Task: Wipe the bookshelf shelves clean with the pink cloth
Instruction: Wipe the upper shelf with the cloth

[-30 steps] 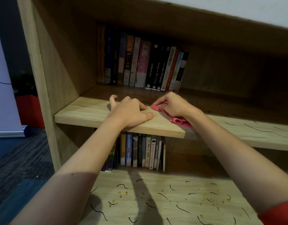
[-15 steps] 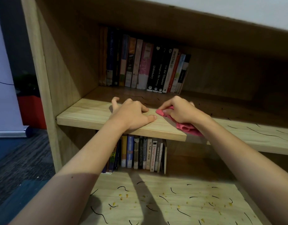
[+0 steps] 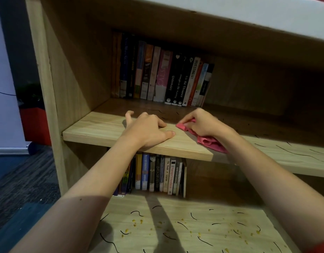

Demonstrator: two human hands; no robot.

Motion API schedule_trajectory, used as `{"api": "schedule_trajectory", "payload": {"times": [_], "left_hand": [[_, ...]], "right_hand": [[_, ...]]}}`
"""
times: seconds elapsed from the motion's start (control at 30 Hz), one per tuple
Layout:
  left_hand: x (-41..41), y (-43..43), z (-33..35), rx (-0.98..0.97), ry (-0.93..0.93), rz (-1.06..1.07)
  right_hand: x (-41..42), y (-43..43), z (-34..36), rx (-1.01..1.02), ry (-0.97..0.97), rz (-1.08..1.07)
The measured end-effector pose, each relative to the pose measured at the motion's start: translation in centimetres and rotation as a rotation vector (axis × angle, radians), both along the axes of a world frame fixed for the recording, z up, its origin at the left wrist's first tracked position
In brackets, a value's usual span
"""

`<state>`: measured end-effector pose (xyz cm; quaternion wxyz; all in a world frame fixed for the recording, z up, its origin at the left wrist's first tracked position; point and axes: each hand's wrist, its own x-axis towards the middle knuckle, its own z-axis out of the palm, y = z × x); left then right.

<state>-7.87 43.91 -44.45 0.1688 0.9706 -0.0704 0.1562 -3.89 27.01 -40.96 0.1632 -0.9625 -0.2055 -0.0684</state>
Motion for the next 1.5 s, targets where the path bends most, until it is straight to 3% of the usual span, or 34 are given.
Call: {"api": "schedule_trajectory", "payload": {"times": [0.1, 0.2, 0.33, 0.53, 0.8, 1.0, 1.17, 1.33, 1.5], "left_hand": [[-0.3, -0.1, 0.1, -0.088, -0.082, -0.014], [-0.3, -0.1, 0.4, -0.159, -0.14, 0.062], [0.4, 1.8, 0.9, 0.05, -0.055, 0.21], [2.0, 2.9, 1.3, 0.172, 0.09, 0.22], [2.9, 3.1, 1.1, 0.142, 0.174, 0.167], [2.8, 2.9, 1.3, 0.123, 0.177, 0.167], [3.1, 3.1, 1.1, 0.111, 0.172, 0.164], [3.0, 3.0, 1.2, 0.106, 0.182, 0.162], [3.1, 3.0, 1.2, 0.101, 0.183, 0.166]], "right_hand": [[-0.4, 2.3, -0.6, -0.035, -0.094, -0.086], [-2.0, 3.3, -1.1, -0.096, -0.165, -0.036], [-2.1, 1.9, -0.6, -0.003, -0.061, -0.109], [2.8, 4.4, -0.5, -0.119, 0.03, -0.24], [3.9, 4.9, 0.7, -0.095, 0.082, -0.052], [4.2, 5.9, 0.9, -0.129, 0.042, -0.116], [3.9, 6.7, 0.5, -0.112, 0.016, -0.015], [4.7, 5.2, 1.1, -0.128, 0.033, -0.095], [3.4, 4.1, 0.3, -0.072, 0.027, 0.044]]}}
